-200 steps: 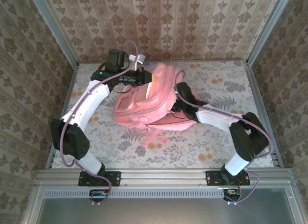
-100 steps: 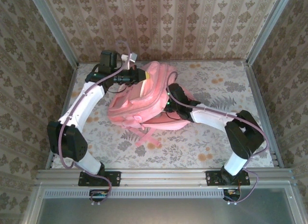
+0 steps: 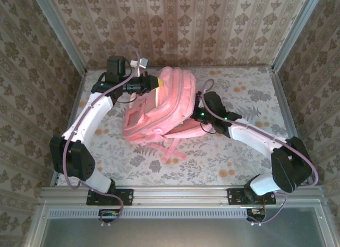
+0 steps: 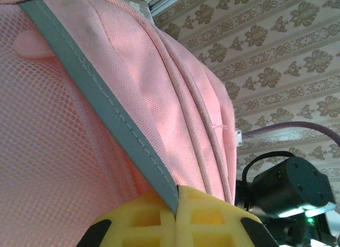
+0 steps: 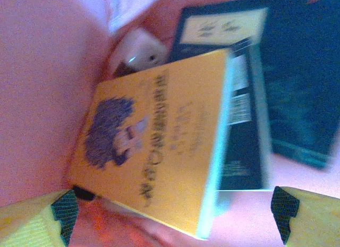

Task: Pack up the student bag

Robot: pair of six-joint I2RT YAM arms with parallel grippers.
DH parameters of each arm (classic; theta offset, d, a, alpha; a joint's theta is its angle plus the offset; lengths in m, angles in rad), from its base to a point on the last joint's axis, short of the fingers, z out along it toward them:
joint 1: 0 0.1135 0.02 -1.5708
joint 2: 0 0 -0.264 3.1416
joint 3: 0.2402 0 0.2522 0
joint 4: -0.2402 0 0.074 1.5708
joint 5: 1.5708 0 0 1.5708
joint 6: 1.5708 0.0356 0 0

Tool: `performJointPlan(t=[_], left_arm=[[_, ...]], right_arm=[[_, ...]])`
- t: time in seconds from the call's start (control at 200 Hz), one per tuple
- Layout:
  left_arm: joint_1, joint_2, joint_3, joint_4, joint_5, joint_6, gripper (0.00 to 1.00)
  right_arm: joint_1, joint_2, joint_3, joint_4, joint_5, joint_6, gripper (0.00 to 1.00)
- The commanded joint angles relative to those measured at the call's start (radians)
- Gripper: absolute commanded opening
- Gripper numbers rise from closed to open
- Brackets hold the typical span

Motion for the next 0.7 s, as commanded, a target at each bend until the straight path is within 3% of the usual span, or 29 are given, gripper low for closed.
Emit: performJointPlan(t=[0.0, 0.19, 0.345, 0.495, 0.695], left_arm=[[0.018, -0.079, 0.018, 0.132, 0.029, 0.005, 0.0], [0.016, -0.076, 0.016, 0.13, 0.029, 0.006, 0.0], [0.011, -0.066, 0.025, 0.121, 0.031, 0.008, 0.0], [-0.012, -0.056, 0.041, 0.085, 0.02, 0.032, 0.0], [-0.077, -0.041, 0.057, -0.068, -0.069, 0.129, 0.0]], right_arm=[[-0.063, -0.096, -0.022, -0.169, 0.156, -0.097, 0.95], [-0.229, -0.137, -0.078, -0.185, 0.168, -0.156, 0.94], [-0.325, 0.041, 0.001, -0.239, 0.055, -0.157, 0.93], [-0.331, 0.189, 0.071, -0.233, -0.07, -0.135, 0.88], [-0.321, 0.171, 0.017, -0.182, -0.087, -0.1, 0.54]])
